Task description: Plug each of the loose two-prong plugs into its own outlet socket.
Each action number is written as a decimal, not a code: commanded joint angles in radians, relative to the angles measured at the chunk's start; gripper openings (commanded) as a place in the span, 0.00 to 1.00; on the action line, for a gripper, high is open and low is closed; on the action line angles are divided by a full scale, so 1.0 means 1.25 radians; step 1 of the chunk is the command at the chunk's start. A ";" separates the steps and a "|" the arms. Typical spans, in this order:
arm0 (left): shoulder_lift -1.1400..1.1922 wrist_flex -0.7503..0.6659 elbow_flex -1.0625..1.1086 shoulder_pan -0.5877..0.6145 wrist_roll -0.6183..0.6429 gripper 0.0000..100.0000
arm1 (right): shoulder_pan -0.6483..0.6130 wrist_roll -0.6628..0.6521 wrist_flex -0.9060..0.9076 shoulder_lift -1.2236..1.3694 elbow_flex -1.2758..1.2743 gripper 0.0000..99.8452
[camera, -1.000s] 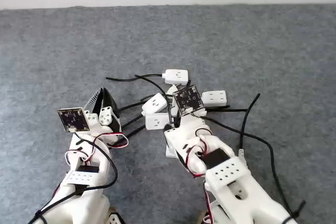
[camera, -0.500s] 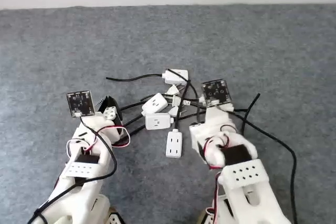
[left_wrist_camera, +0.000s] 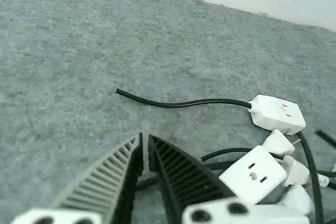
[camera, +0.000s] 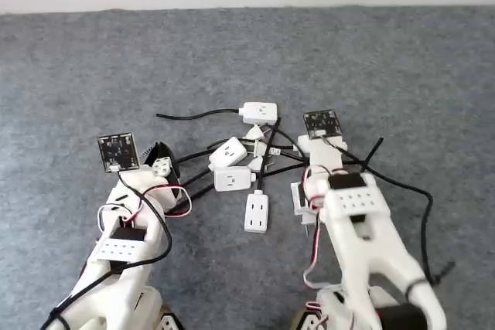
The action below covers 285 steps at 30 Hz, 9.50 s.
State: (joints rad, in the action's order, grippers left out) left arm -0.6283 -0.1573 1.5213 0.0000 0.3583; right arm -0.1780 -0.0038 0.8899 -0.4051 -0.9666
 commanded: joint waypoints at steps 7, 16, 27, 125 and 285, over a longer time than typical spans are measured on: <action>-0.007 0.006 -0.039 0.002 0.001 0.01 | 0.010 -0.049 0.088 0.188 0.168 0.08; -0.007 0.006 -0.039 0.012 0.001 0.01 | 0.004 -0.065 0.126 0.193 0.238 0.08; -0.007 0.006 -0.040 0.014 0.001 0.01 | 0.007 -0.118 0.168 0.201 0.230 0.08; -0.007 0.002 -0.050 0.036 0.001 0.01 | 0.042 -0.120 0.147 0.327 0.250 0.01; 0.005 -0.055 -0.077 -0.004 -0.063 0.01 | -0.236 -0.079 -0.033 -0.617 -0.308 0.01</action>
State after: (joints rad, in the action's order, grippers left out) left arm -0.5976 -0.1956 1.4339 -0.0092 0.2785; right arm -0.4849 -0.0898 0.8378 -1.0602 -1.3518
